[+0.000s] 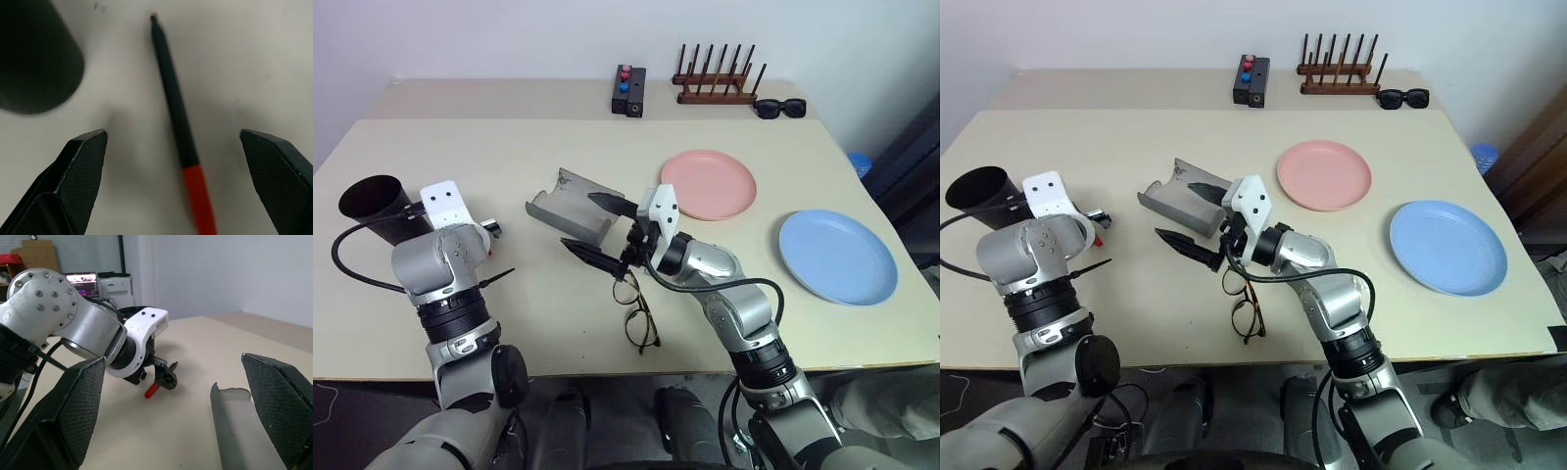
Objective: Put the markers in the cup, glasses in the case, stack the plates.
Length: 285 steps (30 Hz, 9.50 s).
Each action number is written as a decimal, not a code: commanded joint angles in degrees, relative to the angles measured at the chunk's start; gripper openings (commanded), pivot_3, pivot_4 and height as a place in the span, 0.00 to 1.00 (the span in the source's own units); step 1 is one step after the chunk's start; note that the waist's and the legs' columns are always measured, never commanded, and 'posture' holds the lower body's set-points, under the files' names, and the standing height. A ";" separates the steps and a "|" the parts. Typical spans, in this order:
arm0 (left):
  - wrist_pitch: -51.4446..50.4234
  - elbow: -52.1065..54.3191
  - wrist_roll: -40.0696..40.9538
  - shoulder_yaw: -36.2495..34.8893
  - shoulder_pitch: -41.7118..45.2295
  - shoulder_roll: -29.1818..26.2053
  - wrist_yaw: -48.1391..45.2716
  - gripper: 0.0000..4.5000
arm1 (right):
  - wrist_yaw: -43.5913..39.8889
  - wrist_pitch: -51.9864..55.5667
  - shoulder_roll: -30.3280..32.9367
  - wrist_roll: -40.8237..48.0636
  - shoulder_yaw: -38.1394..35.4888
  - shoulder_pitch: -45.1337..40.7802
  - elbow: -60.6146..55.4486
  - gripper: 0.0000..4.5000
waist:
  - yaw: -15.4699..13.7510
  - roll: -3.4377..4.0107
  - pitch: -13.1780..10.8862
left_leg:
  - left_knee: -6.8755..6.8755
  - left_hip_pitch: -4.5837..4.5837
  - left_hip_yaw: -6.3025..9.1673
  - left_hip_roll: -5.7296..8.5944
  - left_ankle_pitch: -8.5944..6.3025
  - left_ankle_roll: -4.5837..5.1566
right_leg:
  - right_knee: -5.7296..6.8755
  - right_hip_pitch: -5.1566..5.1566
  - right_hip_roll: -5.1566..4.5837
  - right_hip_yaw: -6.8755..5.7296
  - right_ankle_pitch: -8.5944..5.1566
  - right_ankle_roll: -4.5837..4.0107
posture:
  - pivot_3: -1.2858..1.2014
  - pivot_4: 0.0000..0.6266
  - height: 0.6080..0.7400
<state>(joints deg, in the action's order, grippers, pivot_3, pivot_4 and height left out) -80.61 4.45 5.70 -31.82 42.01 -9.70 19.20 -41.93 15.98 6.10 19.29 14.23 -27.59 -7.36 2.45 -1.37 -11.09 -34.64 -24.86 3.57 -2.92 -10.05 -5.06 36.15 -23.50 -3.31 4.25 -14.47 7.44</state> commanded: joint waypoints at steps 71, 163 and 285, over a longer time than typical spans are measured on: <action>63.21 6.95 -2.55 13.91 -15.28 -11.62 -16.38 0.82 | -1.30 3.54 -0.07 6.47 -1.03 -0.96 -4.46 1.00 | -0.54 -0.11 0.03 | 0.55 0.03 0.01 -0.02 0.29 -0.43 | -0.03 -0.19 0.00 -0.02 0.02 -0.08 | 0.52 0.24 1.00; 45.30 25.80 21.86 13.76 -42.09 -34.10 -71.23 0.42 | 11.78 57.87 20.90 23.85 -8.25 6.13 -22.56 1.00 | -0.03 -0.03 0.00 | 0.40 -0.26 -0.07 -0.10 0.28 -0.33 | 0.16 -0.56 0.01 0.07 -0.16 -0.42 | 0.52 0.24 1.00; 38.19 14.01 17.97 28.52 -26.57 -41.11 -69.18 0.01 | -7.93 22.51 24.64 0.02 -7.11 -2.07 -12.72 0.65 | 0.07 -0.08 0.04 | 0.42 -0.21 0.03 -0.09 0.36 -0.46 | 0.91 -0.88 0.07 0.04 -0.28 -0.34 | 0.52 0.24 1.00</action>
<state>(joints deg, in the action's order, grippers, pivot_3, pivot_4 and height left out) -43.28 16.27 23.19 -1.60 16.17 -50.68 -50.28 -50.63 38.65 31.50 18.07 8.68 -28.36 -19.70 2.52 -1.45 -11.05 -34.23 -25.06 3.59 -3.01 -9.69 -5.53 37.06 -24.37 -3.24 4.29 -14.75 7.09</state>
